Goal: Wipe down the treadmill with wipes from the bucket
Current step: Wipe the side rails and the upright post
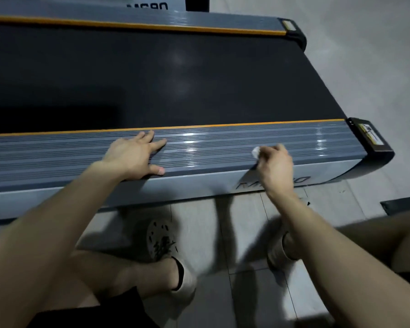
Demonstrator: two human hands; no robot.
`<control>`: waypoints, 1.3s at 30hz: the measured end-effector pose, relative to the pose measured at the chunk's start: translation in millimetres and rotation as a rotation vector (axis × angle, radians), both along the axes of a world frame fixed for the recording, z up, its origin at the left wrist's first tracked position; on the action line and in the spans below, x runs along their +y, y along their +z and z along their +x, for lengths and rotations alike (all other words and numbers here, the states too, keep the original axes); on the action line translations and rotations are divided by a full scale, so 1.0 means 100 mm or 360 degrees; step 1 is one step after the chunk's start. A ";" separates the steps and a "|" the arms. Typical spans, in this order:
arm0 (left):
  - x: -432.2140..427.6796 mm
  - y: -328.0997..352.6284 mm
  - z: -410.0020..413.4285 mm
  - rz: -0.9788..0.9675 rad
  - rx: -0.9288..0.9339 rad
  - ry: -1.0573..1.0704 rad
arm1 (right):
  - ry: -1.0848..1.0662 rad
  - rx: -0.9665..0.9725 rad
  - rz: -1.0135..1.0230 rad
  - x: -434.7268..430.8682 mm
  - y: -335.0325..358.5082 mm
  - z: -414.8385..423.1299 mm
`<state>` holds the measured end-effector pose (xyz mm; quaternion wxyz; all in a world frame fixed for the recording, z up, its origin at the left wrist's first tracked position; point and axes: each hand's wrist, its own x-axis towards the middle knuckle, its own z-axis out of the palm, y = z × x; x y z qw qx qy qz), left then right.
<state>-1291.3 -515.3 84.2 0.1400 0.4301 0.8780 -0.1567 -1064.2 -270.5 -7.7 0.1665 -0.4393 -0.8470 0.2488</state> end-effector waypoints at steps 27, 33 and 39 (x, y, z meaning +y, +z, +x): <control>-0.81 0.00 -0.36 0.0045 -0.0024 0.0356 | 0.1190 0.0163 0.0034 -2.17 0.28 -1.59; -0.88 -0.04 -0.41 0.0077 0.0019 0.0309 | 0.0809 0.0065 0.0202 -0.94 0.02 -1.02; -0.89 -0.01 -0.39 0.0067 -0.0001 0.0296 | -0.0257 -0.0054 0.0031 -0.56 0.15 -1.26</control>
